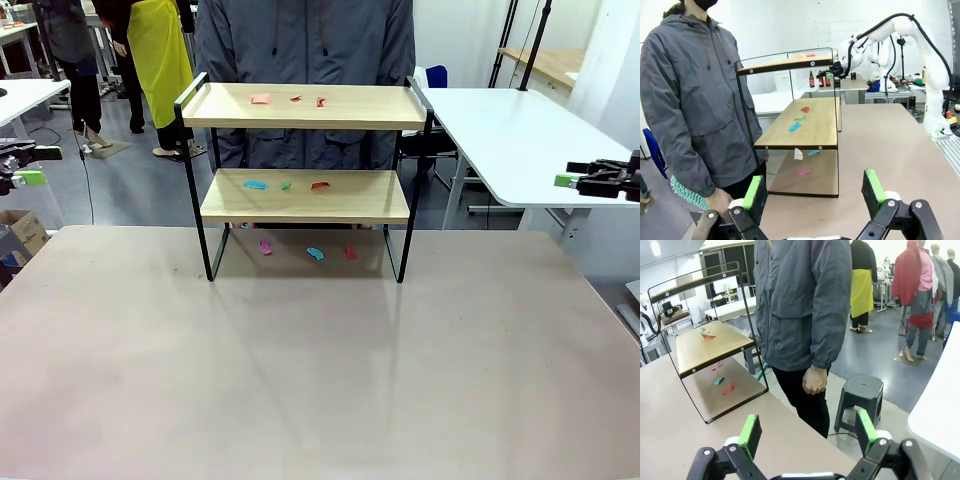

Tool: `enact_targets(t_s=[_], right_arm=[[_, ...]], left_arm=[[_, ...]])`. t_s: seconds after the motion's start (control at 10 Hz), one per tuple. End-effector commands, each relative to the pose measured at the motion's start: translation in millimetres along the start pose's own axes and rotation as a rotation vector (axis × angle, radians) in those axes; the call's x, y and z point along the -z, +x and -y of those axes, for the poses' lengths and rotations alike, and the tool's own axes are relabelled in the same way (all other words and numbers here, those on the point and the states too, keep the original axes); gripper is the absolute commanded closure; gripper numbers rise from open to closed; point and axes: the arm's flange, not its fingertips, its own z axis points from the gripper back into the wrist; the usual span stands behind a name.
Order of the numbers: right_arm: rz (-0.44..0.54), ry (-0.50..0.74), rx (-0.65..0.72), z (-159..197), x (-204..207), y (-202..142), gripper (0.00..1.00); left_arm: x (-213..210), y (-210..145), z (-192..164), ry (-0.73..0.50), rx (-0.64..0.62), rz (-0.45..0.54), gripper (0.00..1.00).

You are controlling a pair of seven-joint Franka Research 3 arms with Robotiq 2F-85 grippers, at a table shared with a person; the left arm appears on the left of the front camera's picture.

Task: Clean the shelf.
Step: Pick up the Duster handed by the human.

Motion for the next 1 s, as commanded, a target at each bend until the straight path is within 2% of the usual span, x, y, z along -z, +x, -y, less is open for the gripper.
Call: enact_targets(t_s=[0.0,0.2,0.3,0.4,0.5,0.9], right_arm=[[0.046,-0.002,-0.042,-2.0,0.7,2.6,0.00],[0.049,-0.005,-0.047,-2.1,2.0,3.1,0.00],[0.015,0.015,-0.035,-1.7,2.3,3.5,0.00],[0.008,0.005,-0.010,-0.2,-0.9,0.3,0.00],[0.008,0.005,-0.010,-0.2,-0.9,0.3,0.00],[0.008,0.005,-0.010,-0.2,-0.9,0.3,0.00]], left_arm=[[-2.6,2.8,-2.9,-0.009,0.036,0.053,0.00],[0.1,5.1,0.9,-0.001,0.032,0.052,0.00],[-0.7,6.3,1.6,0.012,0.018,0.053,0.00],[-1.1,7.3,1.3,0.043,-0.031,0.039,0.00],[-0.4,3.2,1.0,-0.006,0.009,0.024,0.00],[-0.4,3.2,1.0,-0.006,0.009,0.024,0.00]])
